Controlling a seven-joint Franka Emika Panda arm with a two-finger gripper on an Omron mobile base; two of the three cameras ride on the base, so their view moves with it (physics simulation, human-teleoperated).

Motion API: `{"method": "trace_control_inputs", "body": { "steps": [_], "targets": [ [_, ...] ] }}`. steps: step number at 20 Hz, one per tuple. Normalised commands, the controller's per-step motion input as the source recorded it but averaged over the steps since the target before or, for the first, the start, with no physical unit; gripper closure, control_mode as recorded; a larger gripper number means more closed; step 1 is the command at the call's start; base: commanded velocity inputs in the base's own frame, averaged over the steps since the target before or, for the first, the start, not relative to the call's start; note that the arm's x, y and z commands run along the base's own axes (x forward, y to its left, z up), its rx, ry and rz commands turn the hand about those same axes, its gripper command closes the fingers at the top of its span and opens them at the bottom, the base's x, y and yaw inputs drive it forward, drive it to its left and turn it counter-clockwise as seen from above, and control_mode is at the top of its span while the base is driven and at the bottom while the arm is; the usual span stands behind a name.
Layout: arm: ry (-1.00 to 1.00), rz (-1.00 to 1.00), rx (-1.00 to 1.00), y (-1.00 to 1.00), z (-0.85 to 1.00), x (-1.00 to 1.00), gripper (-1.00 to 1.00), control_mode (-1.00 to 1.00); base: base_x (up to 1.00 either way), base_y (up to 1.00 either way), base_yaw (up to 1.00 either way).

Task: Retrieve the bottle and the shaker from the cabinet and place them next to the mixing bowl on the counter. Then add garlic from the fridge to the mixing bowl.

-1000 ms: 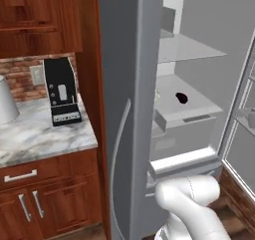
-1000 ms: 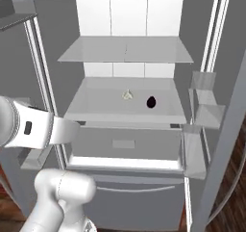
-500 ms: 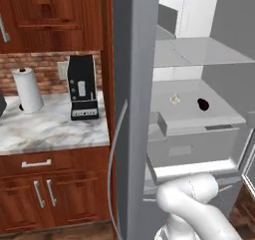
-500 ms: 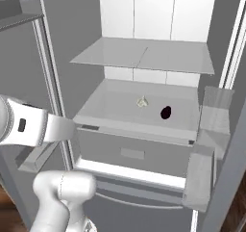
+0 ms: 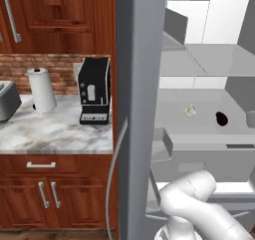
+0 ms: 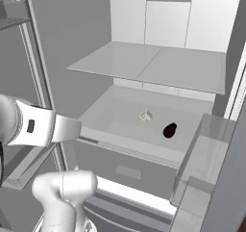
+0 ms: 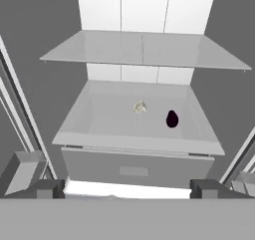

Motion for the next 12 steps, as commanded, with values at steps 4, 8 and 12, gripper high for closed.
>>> {"method": "trace_control_inputs", "body": {
  "steps": [4,8,12],
  "targets": [
    [0.0,0.0,0.0,0.0,0.0,0.0,-1.0,1.0,0.7,0.0,-0.05],
    [0.0,0.0,0.0,0.0,0.0,0.0,-1.0,1.0,0.09,0.0,-0.01],
    [0.0,0.0,0.0,0.0,0.0,0.0,-1.0,1.0,0.0,0.0,0.0]
  ]
}}
